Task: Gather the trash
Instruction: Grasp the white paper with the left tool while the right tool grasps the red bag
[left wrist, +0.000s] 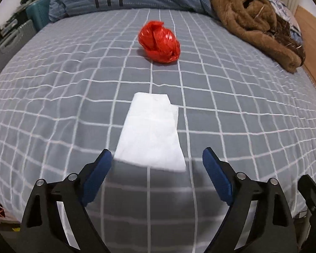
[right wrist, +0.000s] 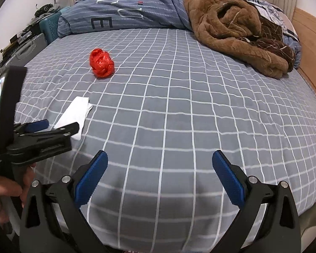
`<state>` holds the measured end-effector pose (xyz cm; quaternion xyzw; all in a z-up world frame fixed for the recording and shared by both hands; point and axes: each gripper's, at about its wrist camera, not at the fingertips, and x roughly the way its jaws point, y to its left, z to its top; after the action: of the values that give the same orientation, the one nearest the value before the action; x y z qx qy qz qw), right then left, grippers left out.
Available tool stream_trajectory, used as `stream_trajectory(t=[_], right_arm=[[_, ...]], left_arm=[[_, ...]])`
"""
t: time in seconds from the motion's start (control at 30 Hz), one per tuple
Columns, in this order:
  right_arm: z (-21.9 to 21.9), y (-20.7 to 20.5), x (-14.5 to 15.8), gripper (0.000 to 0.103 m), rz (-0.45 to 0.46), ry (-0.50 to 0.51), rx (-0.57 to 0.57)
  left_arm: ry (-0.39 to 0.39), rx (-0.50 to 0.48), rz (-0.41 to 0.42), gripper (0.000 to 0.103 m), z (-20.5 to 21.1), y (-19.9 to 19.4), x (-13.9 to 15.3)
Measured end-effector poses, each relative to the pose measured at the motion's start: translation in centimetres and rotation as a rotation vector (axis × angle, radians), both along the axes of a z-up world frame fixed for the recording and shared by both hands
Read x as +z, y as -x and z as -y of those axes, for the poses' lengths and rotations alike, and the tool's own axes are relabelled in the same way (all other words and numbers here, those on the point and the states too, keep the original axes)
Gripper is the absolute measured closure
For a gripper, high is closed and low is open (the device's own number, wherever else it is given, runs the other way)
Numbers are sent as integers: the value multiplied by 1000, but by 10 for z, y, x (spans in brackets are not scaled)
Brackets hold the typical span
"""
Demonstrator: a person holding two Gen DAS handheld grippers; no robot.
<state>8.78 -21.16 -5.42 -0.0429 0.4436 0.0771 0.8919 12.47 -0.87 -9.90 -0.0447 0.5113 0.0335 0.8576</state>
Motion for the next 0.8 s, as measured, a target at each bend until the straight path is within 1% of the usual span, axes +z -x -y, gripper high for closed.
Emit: stream_trajectory(t=[0.07,0.1,0.17,0.2,0.27,0.3,0.33,0.37,0.4,0.5,0.63,0.8], right_arm=[[-2,-11,-6,8,-5,-2,5],[-3,-14,-7,8,-6,-1,7],[-6,-23,-12,8,-9,-4,13],[-8,-26,-14,8,-10,-4,15],[-13,-35,-18,8,-13,-5,19],[-16,-40,-19,8,-14,-6,22],[-19,-42,-20,8,-15,-6,24],[-23,-48,-21,8,-14,-5,28],[-26,-51,-22,8,-14,-4,31],[-39,-65,-23,8,-9,-6,46],[-63,-87,-20,8,4,-27,71],[-108,-120,-10,8,37,-48,126]], left_arm=[[18,-14,-10,32,1,-11,-7],[14,-17,-12,35,2,-14,-10],[21,-22,-22,51,3,-20,-15],[22,-22,-32,56,3,-23,-17],[4,-14,-50,74,3,-27,-22],[5,-7,-54,79,1,-28,-23],[12,-3,-56,93,-1,-28,-23],[39,-1,-59,97,-4,-28,-23],[60,2,-59,99,-8,-28,-22],[91,-8,-45,100,-19,-23,-13],[68,-11,10,100,-37,-14,8],[65,35,53,100,-79,-11,28]])
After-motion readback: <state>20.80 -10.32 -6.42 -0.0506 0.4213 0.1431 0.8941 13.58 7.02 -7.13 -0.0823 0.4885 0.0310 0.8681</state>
